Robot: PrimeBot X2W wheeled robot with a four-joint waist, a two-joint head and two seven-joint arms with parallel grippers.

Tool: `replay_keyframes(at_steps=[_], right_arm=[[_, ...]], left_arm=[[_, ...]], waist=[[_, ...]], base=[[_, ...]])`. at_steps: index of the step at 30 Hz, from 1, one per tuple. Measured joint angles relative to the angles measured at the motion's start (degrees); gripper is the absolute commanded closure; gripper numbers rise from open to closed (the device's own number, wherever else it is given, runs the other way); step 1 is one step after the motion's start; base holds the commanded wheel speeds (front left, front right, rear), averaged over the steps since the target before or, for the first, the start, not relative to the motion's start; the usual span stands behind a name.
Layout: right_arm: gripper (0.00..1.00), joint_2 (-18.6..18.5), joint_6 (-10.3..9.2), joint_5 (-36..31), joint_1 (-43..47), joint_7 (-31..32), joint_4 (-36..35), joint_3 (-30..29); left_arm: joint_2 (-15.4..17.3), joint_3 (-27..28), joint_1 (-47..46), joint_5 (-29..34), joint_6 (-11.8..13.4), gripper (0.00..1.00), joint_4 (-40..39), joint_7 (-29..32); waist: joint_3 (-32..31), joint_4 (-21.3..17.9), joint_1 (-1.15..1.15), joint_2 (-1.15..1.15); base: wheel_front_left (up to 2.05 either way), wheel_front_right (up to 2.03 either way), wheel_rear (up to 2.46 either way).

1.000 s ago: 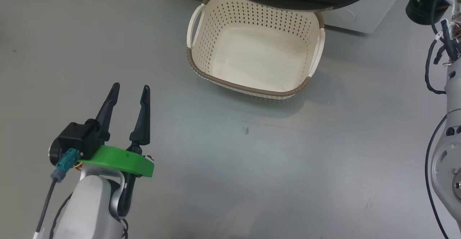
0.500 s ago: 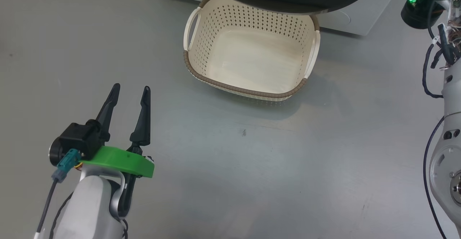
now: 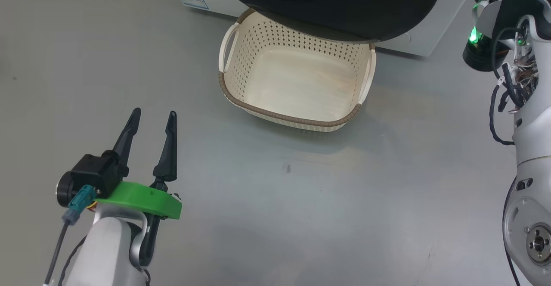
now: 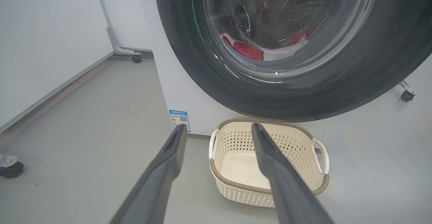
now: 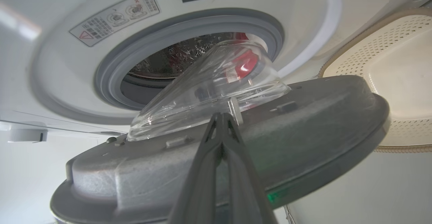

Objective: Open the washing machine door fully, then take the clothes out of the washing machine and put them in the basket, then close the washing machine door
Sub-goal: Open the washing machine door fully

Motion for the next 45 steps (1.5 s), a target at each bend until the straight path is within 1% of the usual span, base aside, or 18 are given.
replay_keyframes(at_steps=[16,33,37,40,45], right_arm=[[1.00,0.2,0.01,5.4,1.9,2.9,-2.0,1.9],[1.00,0.3,0.02,6.9,5.2,3.9,-3.2,5.5],[1.00,0.5,0.18,6.5,5.5,2.6,-5.2,5.6],[1.00,0.6,1.43,5.7,5.5,1.8,-6.8,6.1],[1.00,0.1,4.70,0.4,8.0,-0.7,-8.9,8.9]], left_arm=[[0.0,-0.2,1.4,0.8,0.0,0.00,0.1,0.0],[0.1,-0.1,2.1,1.2,0.0,0.00,0.1,0.0],[0.1,0.1,2.1,1.2,0.0,0.00,0.1,0.0],[0.1,0.3,2.1,1.2,0.0,0.00,0.0,0.0],[0.1,0.7,2.6,1.4,0.0,0.00,0.3,0.0]], waist=[[-1.9,-0.9,0.00,0.00],[-2.7,-1.0,0.00,0.00],[-2.9,-1.1,0.00,0.00],[-3.1,-1.1,0.00,0.00],[-4.0,-1.4,0.00,0.00]], base=[[0.00,0.00,0.00],[0.00,0.00,0.00],[0.00,0.00,0.00],[0.00,0.00,0.00],[0.00,0.00,0.00]])
